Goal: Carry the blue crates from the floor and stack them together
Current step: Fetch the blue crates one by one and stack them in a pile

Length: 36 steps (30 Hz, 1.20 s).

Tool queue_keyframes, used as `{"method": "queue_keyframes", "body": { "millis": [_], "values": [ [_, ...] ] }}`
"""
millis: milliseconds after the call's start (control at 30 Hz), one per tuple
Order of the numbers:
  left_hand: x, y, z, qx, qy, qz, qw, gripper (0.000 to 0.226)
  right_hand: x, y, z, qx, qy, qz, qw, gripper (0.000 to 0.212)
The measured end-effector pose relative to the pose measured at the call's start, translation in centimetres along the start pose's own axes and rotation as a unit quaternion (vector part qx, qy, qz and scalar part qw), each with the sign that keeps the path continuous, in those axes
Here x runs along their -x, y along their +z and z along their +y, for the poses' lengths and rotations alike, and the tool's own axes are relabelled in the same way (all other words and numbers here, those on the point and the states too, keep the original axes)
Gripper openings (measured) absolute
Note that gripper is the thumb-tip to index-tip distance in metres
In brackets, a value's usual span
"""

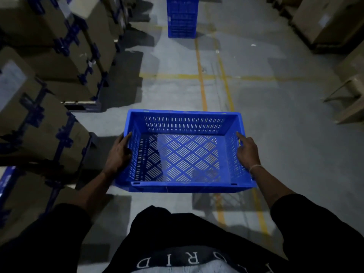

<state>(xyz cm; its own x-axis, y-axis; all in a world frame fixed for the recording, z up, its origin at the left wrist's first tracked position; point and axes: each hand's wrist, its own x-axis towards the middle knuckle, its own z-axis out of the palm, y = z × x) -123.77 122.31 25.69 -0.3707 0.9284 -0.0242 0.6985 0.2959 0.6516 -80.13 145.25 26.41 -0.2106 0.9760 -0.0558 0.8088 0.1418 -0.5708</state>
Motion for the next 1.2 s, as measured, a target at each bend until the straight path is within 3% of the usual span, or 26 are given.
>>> {"method": "queue_keyframes", "body": {
  "millis": [533, 800, 1200],
  "values": [
    [-40.3, -3.0, -5.8, -0.023, -0.002, 0.004, 1.000, 0.078, -37.4, 6.0, -10.7, 0.021, -0.021, 0.007, 1.000, 0.057],
    [-58.5, -6.8, -5.3, -0.033, -0.004, -0.007, 0.999, 0.075, -53.1, 7.8, -15.9, 0.001, -0.017, 0.022, 1.000, 0.058],
    [-88.8, -5.3, -4.8, -0.032, -0.011, 0.004, 0.999, 0.072, -85.0, 10.3, -18.9, 0.010, -0.012, 0.011, 1.000, 0.061]
  ]
}}
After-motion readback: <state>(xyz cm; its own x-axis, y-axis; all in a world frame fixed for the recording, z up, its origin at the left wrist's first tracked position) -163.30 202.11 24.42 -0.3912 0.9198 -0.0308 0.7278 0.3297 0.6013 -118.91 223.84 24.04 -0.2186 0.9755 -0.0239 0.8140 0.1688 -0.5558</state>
